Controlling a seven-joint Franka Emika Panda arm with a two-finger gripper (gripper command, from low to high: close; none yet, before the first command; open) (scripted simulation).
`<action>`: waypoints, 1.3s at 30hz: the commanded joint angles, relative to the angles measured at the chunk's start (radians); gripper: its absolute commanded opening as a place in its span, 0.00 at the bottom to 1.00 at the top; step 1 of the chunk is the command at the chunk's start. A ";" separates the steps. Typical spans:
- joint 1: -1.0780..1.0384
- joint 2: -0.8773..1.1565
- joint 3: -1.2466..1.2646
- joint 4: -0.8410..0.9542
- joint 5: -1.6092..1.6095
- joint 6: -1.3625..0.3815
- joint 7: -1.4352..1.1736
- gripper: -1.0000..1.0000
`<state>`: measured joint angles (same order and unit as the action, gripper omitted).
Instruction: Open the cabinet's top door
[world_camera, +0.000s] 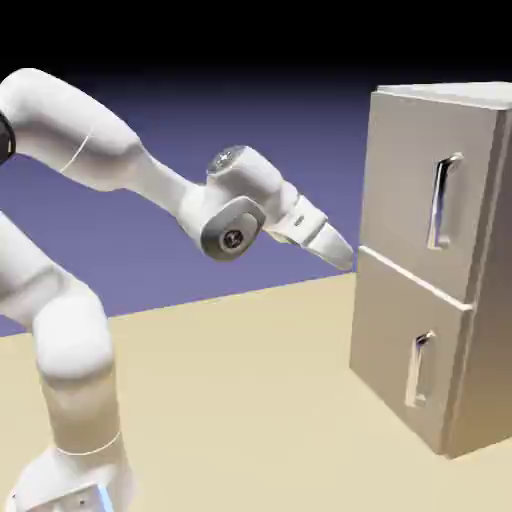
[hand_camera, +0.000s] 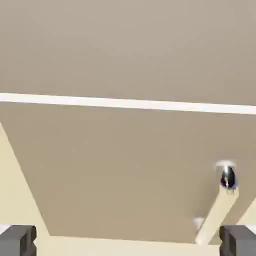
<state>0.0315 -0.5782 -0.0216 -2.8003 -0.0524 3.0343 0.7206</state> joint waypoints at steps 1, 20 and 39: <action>0.016 -0.007 -0.018 0.008 -0.044 -0.002 -0.017 1.00; 0.324 -0.135 -0.359 0.161 -0.870 -0.045 -0.337 1.00; 0.632 -0.264 -0.700 0.314 -1.696 -0.088 -0.657 1.00</action>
<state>0.6638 -0.8419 -0.7217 -2.4867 -1.7485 2.9463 0.0633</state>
